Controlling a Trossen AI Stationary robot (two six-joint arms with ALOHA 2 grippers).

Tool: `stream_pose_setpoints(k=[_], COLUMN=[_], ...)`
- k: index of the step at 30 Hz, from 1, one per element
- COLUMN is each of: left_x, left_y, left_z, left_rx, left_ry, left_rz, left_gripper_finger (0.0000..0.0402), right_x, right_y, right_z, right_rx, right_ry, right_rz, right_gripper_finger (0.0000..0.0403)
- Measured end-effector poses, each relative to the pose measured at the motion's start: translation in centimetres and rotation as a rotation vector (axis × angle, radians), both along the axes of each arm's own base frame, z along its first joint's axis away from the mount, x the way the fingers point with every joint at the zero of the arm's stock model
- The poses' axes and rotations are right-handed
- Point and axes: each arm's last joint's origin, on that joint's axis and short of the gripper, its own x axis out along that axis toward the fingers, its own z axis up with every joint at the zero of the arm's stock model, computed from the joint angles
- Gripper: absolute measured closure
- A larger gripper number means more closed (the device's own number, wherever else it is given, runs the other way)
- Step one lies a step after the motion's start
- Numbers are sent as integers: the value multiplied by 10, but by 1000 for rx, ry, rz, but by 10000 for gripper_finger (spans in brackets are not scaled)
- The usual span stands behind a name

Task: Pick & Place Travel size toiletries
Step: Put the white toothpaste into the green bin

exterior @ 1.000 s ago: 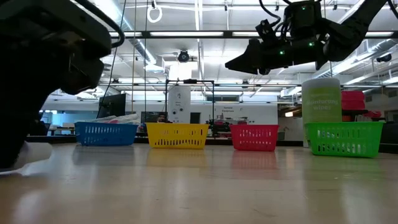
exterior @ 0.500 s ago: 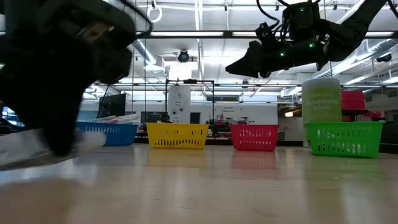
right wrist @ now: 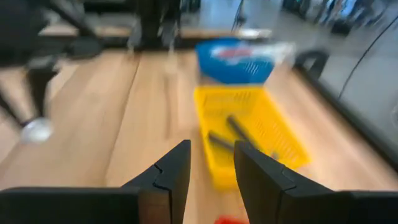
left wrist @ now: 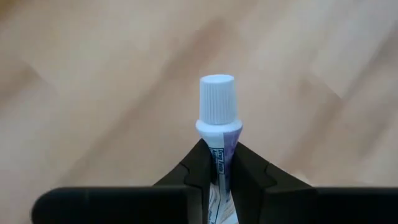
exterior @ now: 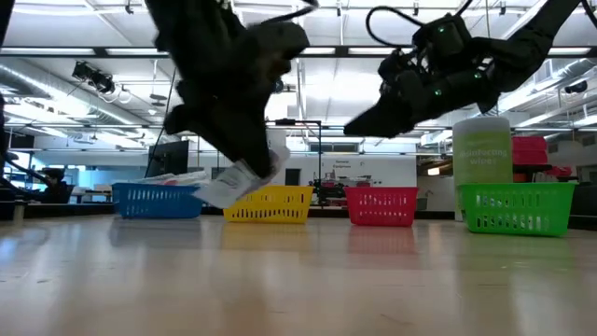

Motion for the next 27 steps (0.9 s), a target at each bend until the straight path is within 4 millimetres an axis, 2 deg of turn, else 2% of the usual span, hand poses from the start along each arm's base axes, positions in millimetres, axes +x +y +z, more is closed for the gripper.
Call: stream_pose_setpoints(k=[4, 8, 12, 17, 22, 27], left_x=[9, 20, 33, 44, 47, 48], left_y=[25, 46, 61, 79, 97, 106], left_z=[1, 4, 11, 19, 21, 20], left_rx=[92, 198, 324, 458, 485, 470], left_ry=[-1, -19, -71, -124, -124, -122], left_rz=[-19, -114, -259, -334, -320, -313], left_gripper_finger=[354, 354, 354, 354, 354, 354], right_x=[-3, -1, 1, 2, 3, 3], right_y=[6, 16, 27, 39, 46, 47], right_z=[-10, -11, -11, -11, -13, -13], right_rx=[59, 152, 228, 270, 247, 208], right_ry=[100, 113, 117, 123, 138, 130], right_rz=[53, 93, 93, 60, -22, -123], right_gripper_finger=[259, 224, 184, 152, 145, 158])
